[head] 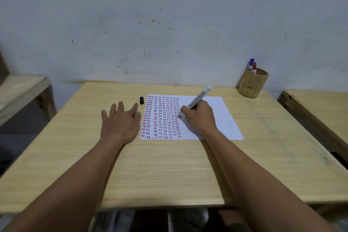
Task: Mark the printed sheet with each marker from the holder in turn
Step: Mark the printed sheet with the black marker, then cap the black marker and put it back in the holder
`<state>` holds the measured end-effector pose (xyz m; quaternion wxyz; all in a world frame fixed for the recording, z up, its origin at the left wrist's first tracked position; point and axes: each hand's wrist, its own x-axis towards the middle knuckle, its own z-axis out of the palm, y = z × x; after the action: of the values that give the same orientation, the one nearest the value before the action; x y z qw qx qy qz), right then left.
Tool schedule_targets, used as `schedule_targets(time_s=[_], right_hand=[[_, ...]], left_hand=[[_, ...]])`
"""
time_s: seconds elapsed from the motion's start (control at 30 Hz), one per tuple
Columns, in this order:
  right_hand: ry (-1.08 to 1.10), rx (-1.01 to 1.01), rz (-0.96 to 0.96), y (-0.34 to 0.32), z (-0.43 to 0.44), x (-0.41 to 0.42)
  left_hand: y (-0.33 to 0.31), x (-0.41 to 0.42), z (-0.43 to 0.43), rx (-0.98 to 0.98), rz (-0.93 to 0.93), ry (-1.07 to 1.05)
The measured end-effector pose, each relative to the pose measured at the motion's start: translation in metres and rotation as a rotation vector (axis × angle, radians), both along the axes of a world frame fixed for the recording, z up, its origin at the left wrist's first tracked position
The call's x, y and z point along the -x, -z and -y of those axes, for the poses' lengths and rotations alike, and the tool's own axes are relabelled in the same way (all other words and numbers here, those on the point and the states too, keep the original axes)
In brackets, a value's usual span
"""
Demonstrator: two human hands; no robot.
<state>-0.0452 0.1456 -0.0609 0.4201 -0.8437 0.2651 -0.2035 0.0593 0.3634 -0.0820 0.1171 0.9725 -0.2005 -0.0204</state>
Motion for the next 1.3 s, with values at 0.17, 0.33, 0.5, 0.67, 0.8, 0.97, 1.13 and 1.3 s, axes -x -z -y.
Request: schedule_targets(time_s=[0.17, 0.33, 0.5, 0.67, 0.8, 0.97, 1.13, 1.3], right_hand=[[-0.005, -0.005, 0.001, -0.001, -0.001, 0.000], [0.038, -0.093, 0.051, -0.004, 0.002, 0.001], [0.056, -0.178, 0.162, -0.015, 0.004, -0.003], [0.007, -0.406, 0.244, -0.023, 0.007, -0.001], [0.009, -0.581, 0.261, -0.025, 0.008, 0.001], [-0.005, -0.679, 0.287, -0.027, 0.003, 0.004], [0.005, -0.853, 0.350, -0.045, -0.002, 0.007], [0.015, -0.955, 0.425, -0.069, 0.000, 0.018]], left_hand=[[0.001, 0.000, 0.000, 0.010, 0.003, -0.004], [-0.002, -0.004, 0.007, 0.096, 0.006, -0.068], [-0.021, -0.012, 0.021, 0.359, 0.044, -0.067], [-0.022, -0.029, 0.029, 0.286, 0.065, 0.132], [-0.013, -0.038, 0.027, 0.290, 0.173, 0.140], [-0.030, -0.021, 0.027, 0.463, 0.208, 0.019], [-0.067, 0.000, 0.050, 0.807, 0.035, -0.013], [-0.089, 0.017, 0.073, 1.041, -0.212, -0.027]])
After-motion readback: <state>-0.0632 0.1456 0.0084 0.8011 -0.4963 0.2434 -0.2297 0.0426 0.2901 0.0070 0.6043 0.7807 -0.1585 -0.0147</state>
